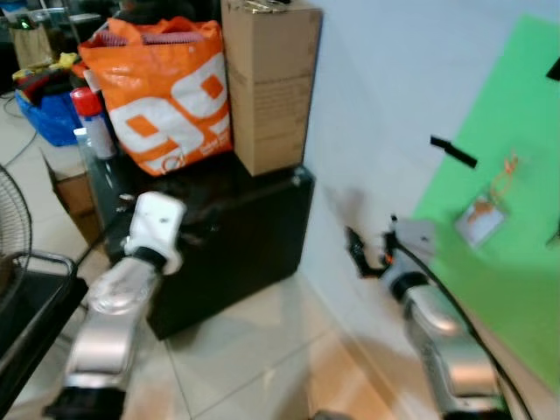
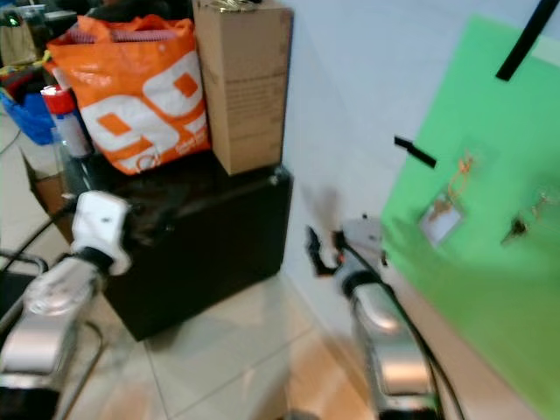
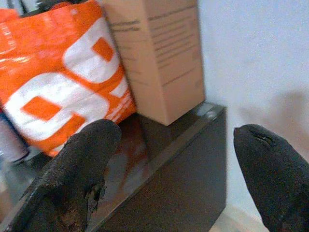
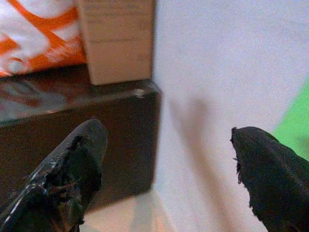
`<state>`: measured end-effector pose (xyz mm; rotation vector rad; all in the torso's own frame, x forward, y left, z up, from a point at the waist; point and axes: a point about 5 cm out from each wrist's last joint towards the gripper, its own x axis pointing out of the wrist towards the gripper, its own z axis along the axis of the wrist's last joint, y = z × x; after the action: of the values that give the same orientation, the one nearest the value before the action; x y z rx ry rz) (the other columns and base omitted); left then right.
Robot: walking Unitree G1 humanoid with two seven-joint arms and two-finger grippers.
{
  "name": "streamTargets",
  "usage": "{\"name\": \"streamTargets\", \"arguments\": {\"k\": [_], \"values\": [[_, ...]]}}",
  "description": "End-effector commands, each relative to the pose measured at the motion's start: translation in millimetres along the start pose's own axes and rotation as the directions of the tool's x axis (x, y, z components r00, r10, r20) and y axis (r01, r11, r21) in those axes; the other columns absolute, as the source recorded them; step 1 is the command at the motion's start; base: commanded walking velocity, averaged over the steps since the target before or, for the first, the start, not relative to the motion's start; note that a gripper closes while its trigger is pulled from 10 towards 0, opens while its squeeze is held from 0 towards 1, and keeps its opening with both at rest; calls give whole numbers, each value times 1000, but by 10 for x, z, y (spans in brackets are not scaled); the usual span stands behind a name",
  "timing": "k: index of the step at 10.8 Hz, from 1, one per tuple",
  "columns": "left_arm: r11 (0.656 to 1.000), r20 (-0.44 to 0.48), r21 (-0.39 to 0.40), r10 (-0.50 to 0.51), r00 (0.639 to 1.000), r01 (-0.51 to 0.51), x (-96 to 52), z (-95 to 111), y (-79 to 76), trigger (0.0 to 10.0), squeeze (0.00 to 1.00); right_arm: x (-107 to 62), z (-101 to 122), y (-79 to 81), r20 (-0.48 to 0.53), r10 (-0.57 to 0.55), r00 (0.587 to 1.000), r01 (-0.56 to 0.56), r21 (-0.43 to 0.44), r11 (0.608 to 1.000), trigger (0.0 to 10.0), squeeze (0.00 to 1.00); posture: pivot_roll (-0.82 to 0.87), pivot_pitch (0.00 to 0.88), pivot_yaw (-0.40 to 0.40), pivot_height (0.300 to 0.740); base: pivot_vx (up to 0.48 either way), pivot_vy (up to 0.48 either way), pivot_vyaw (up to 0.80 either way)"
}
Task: Hang keys on a hook
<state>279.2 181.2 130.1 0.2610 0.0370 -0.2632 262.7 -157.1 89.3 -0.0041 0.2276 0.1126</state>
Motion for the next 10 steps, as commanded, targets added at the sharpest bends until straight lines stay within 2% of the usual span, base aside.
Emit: {"name": "streamTargets", "arguments": {"k": [1,3,6,8,10], "values": [[1000,0,16,23,1000,-23,-12,8,80,10000,0,21,32,33,15,8,1000,-8,-1,1000,10000,0,-68,0,-32,740,401,0,0],[999,2,29,23,1000,-23,-14,-1,88,10000,0,22,42,48,24,24,999,-23,-28,999,10000,0,-69,0,-29,740,399,0,0],[999,1,34,12,1000,-12,8,-20,67,10000,0,25,48,51,29,29,999,-28,-27,999,10000,0,-75,0,-24,740,399,0,779],[999,2,33,6,1000,-6,22,-21,58,10000,0,24,35,31,28,21,999,-20,-15,1000,10000,0,-77,0,-23,740,401,0,0],[999,3,35,-1,1000,1,35,-22,54,10000,0,14,18,35,22,29,999,-28,-45,999,10000,0,-77,0,-22,740,398,0,0]]}}
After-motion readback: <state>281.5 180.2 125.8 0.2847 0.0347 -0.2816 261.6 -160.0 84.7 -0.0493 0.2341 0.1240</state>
